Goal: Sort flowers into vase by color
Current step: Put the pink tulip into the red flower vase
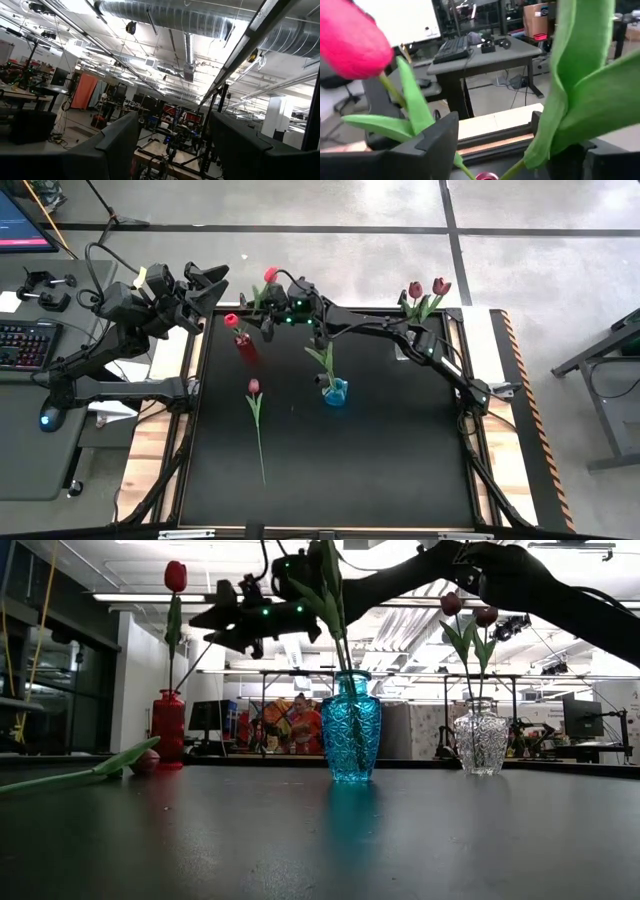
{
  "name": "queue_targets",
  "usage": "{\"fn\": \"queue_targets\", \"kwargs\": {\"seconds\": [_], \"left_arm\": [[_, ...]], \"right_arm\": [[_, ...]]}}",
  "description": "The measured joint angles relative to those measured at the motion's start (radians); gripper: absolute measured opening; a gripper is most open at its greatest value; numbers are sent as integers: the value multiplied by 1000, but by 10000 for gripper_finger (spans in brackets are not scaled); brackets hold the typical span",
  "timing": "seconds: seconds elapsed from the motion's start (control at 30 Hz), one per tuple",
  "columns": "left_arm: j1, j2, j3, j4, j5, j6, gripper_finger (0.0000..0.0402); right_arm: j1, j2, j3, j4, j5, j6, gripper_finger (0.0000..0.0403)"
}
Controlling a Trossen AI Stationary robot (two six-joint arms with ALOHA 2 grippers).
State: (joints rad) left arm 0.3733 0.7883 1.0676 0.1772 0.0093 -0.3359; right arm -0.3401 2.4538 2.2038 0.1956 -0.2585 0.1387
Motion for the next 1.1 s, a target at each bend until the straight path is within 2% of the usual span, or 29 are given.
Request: {"fn": "queue_targets", "kwargs": {"seconds": [0.17, 0.3, 0.63, 0.83, 0.97, 1.1], "left_arm": [[0, 0, 0, 0, 0, 0, 232], [0, 0, 0, 0, 0, 0, 232], [0, 0, 0, 0, 0, 0, 232], [0, 0, 0, 0, 0, 0, 232], [0, 1, 0, -7, -6, -1, 232], [0, 11, 0, -149, -69, -3, 232]], "right_arm": [[9, 0, 29, -27, -50, -24, 242], [18, 0, 29, -29, -39, -3, 243], [19, 0, 29, 169, -35, 145, 243], [20, 0, 28, 30, -13, 63, 243], [24, 0, 28, 47, -8, 48, 243], [25, 0, 28, 58, -7, 36, 243]]}}
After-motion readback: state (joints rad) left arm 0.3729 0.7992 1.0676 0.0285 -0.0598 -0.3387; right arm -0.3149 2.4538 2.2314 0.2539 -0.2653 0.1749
